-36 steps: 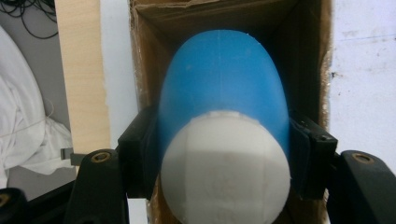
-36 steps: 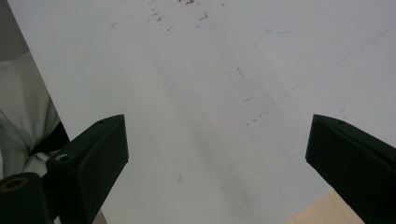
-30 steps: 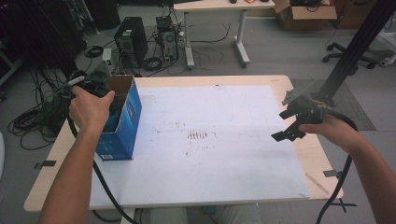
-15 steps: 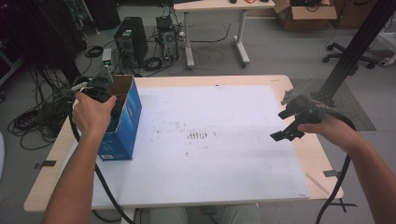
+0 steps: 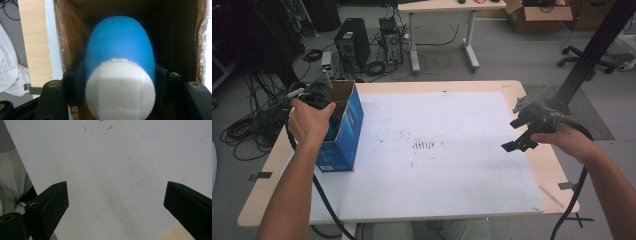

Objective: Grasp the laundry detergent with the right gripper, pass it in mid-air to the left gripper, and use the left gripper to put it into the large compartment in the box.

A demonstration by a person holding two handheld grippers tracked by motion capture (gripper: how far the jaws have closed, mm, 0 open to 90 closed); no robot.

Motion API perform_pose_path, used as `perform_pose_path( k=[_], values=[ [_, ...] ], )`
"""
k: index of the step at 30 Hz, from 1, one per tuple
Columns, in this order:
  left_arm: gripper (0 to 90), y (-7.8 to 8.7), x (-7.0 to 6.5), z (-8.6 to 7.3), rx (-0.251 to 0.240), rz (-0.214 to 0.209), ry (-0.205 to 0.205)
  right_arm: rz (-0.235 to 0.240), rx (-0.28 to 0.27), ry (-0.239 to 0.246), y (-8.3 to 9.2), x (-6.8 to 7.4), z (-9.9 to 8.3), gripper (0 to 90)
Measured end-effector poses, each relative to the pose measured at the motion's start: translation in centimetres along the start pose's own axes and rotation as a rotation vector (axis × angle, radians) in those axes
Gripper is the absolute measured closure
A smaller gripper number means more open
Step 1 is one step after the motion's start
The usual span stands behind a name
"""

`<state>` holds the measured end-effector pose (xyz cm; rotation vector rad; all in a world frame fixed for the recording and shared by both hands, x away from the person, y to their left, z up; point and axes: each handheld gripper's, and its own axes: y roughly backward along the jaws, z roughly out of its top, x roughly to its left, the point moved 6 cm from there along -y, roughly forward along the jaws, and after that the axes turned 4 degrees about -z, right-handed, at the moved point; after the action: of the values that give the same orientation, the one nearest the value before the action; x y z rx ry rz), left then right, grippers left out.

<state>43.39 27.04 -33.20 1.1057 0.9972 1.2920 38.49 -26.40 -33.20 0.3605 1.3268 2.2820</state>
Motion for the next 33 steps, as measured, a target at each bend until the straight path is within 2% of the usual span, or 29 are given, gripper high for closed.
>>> perform_pose_path(
  k=[4,9,18,23,25,27,33],
  values=[
    [36.5,-0.1,0.1,0.0,-0.006,-0.001,0.005,0.000,-0.001,0.002,0.0,0.0,0.0,5.7],
    [30.9,-0.2,0.0,0.1,0.002,-0.013,0.003,0.004,0.002,0.003,0.0,0.1,-0.1,5.9],
    [26.8,0.4,-0.1,0.2,-0.021,-0.027,0.005,0.007,-0.002,0.002,0.3,0.2,-0.2,5.9],
    [24.9,1.2,-0.1,0.3,-0.029,-0.023,0.004,0.008,-0.006,0.002,0.3,0.4,-0.1,5.9],
    [24.3,1.7,0.0,0.3,-0.051,-0.012,0.004,0.009,-0.007,0.004,0.4,0.4,0.0,5.9],
    [24.2,2.4,0.3,0.4,-0.077,-0.020,0.015,0.008,-0.010,0.005,0.5,0.5,0.0,5.9],
    [22.7,4.2,0.7,0.0,-0.086,-0.034,0.014,0.002,-0.020,0.007,1.0,0.7,0.2,5.9]
  ],
)
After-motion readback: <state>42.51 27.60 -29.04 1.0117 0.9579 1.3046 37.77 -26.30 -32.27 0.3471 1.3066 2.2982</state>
